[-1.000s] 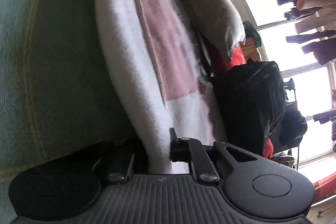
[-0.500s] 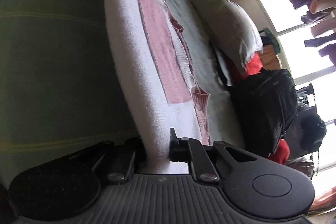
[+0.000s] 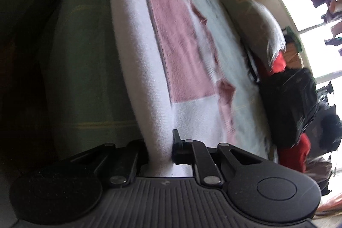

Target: Fold clothes

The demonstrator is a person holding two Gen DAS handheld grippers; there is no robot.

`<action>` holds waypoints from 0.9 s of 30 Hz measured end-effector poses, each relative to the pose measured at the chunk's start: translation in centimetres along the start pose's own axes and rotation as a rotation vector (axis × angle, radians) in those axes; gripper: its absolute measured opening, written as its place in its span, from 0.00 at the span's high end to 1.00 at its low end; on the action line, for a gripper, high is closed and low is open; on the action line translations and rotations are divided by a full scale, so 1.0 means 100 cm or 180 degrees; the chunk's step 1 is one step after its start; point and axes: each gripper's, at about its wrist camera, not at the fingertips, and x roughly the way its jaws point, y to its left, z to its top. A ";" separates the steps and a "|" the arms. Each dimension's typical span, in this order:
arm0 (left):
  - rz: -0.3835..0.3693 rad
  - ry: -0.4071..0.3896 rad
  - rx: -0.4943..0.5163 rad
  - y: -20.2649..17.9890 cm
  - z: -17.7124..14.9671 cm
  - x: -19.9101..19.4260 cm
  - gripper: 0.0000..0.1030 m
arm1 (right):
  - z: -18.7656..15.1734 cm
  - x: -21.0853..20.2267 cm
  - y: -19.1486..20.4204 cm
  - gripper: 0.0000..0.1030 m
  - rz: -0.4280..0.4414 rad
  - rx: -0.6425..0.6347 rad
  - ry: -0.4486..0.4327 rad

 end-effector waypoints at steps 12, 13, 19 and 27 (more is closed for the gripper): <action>-0.0690 -0.0123 -0.1220 0.075 -0.050 -0.049 0.75 | -0.061 -0.058 -0.052 0.49 0.0592 0.0996 -0.0246; -0.0716 -0.0166 -0.1388 0.080 -0.052 -0.048 0.69 | -0.063 -0.063 -0.057 0.47 0.0580 0.1142 -0.0317; -0.1080 -0.0023 -0.1463 0.057 -0.051 -0.017 0.64 | -0.063 -0.037 -0.062 0.47 0.0788 0.1770 -0.0529; -0.1051 0.0001 -0.1807 0.071 -0.079 -0.030 0.48 | -0.080 -0.019 -0.059 0.42 0.0777 0.2076 -0.0448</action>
